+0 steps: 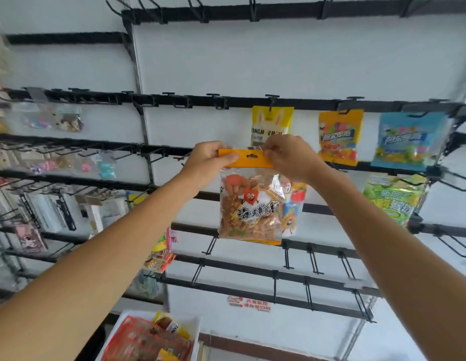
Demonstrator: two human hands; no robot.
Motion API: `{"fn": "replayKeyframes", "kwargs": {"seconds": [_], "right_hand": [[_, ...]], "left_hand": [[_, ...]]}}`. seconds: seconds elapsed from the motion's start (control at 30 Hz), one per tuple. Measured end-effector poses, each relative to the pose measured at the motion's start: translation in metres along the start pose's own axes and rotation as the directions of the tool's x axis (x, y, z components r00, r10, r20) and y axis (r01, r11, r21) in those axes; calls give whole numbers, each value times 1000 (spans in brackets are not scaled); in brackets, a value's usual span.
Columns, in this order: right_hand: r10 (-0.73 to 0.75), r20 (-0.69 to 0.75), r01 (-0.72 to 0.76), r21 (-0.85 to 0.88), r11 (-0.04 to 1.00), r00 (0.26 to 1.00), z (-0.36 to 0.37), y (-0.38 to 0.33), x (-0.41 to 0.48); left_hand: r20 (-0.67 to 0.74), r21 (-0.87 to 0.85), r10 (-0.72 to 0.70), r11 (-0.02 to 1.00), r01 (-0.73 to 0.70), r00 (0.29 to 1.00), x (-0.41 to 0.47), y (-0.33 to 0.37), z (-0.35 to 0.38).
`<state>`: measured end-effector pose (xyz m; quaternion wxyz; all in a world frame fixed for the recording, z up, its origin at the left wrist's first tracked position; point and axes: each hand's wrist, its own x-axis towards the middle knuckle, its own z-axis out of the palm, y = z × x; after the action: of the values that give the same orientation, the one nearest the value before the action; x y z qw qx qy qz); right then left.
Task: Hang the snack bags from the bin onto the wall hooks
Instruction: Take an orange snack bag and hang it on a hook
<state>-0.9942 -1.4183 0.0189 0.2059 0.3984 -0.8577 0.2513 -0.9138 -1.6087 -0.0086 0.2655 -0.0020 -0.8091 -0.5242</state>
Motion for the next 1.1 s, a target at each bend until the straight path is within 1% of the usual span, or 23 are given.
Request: {"fn": "replayKeyframes", "kwargs": {"seconds": [0.07, 0.13, 0.3, 0.43, 0.63, 0.77, 0.97, 1.1], "right_hand": [[-4, -47, 0, -69, 998, 999, -14, 6, -3], [-4, -92, -5, -96, 995, 996, -26, 12, -5], [30, -119, -31, -12, 999, 992, -60, 19, -9], [45, -138, -42, 22, 999, 989, -84, 21, -12], [66, -146, -58, 55, 997, 987, -110, 23, -7], [94, -142, -74, 144, 987, 985, -112, 19, -1], [57, -113, -46, 97, 994, 992, -96, 10, 19], [38, -127, -26, 93, 995, 991, -77, -3, 42]], "left_hand": [[-13, -16, 15, 1000, -15, 1000, 2, 13, 12], [-16, -47, 33, 998, -34, 999, 3, 27, 20], [4, -105, 86, 991, -85, 996, 9, 57, 32], [18, -136, 118, 984, -115, 993, 15, 79, 41], [4, -131, 167, 978, -165, 986, 28, 98, 51], [-2, -143, 177, 974, -176, 984, 39, 99, 47], [10, -173, 182, 969, -177, 983, 56, 83, 26], [36, -156, 178, 973, -171, 983, 72, 67, 0]]}}
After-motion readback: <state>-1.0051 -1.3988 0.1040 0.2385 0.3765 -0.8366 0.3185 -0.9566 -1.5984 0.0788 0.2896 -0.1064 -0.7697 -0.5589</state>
